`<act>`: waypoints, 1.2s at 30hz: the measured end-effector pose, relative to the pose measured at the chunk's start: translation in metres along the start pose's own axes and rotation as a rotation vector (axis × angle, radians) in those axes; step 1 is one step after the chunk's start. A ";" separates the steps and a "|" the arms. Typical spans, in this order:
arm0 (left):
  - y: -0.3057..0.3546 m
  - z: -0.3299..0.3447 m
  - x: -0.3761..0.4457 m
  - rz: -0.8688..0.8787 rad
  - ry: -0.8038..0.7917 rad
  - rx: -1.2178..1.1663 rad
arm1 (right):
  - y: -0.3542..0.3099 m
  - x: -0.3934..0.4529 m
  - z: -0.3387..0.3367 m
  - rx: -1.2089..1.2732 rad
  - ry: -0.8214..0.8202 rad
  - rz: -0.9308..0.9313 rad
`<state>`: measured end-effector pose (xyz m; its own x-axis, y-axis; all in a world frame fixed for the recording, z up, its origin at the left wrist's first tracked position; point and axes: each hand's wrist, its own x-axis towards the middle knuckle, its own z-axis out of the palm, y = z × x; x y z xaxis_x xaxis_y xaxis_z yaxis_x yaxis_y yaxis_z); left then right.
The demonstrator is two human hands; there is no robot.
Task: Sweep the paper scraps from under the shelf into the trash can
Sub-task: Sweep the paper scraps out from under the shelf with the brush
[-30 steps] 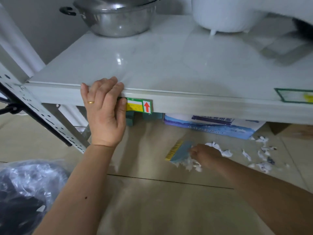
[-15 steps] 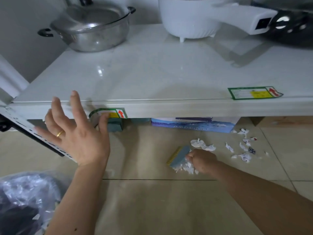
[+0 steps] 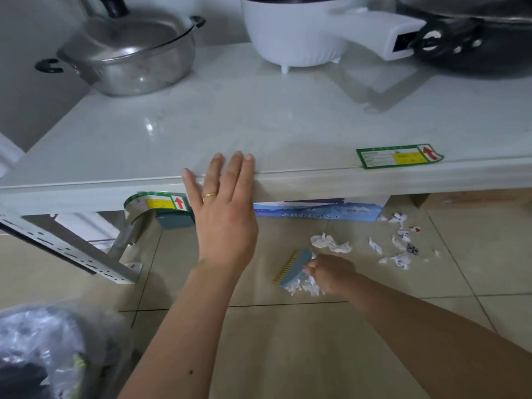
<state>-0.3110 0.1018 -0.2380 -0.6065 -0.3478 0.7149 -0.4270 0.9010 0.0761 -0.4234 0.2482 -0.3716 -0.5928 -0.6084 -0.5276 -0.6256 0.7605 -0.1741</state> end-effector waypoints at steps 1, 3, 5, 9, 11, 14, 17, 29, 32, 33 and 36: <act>0.007 0.002 0.002 0.005 0.000 -0.011 | 0.004 -0.002 -0.001 0.013 0.000 0.001; 0.021 0.006 0.005 0.023 -0.005 -0.031 | 0.013 -0.005 -0.002 0.004 -0.005 0.001; 0.034 0.010 0.007 0.057 0.007 -0.040 | 0.027 -0.009 -0.002 0.011 0.002 0.031; 0.063 0.020 0.011 0.101 0.061 -0.066 | 0.059 -0.014 -0.002 0.083 0.050 0.077; 0.077 0.026 0.013 0.120 0.086 -0.093 | 0.072 -0.015 -0.004 0.109 0.121 0.040; 0.093 0.038 0.015 0.139 0.149 -0.103 | 0.081 -0.013 -0.012 0.165 0.215 0.022; 0.095 0.048 0.016 0.148 0.243 -0.092 | 0.081 -0.004 -0.019 0.189 0.247 0.048; 0.089 0.058 0.018 0.182 0.343 -0.072 | 0.085 0.003 0.006 0.183 0.145 0.204; 0.088 0.058 0.018 0.185 0.333 -0.065 | 0.099 -0.017 0.020 0.158 0.119 0.212; 0.088 0.058 0.018 0.185 0.329 -0.064 | 0.104 -0.024 0.023 0.160 0.119 0.218; 0.089 0.057 0.018 0.179 0.319 -0.057 | 0.117 -0.045 0.026 0.141 0.203 0.192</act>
<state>-0.3978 0.1609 -0.2581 -0.4250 -0.0928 0.9004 -0.2889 0.9566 -0.0378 -0.4565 0.3702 -0.3896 -0.7912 -0.4730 -0.3877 -0.4246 0.8811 -0.2084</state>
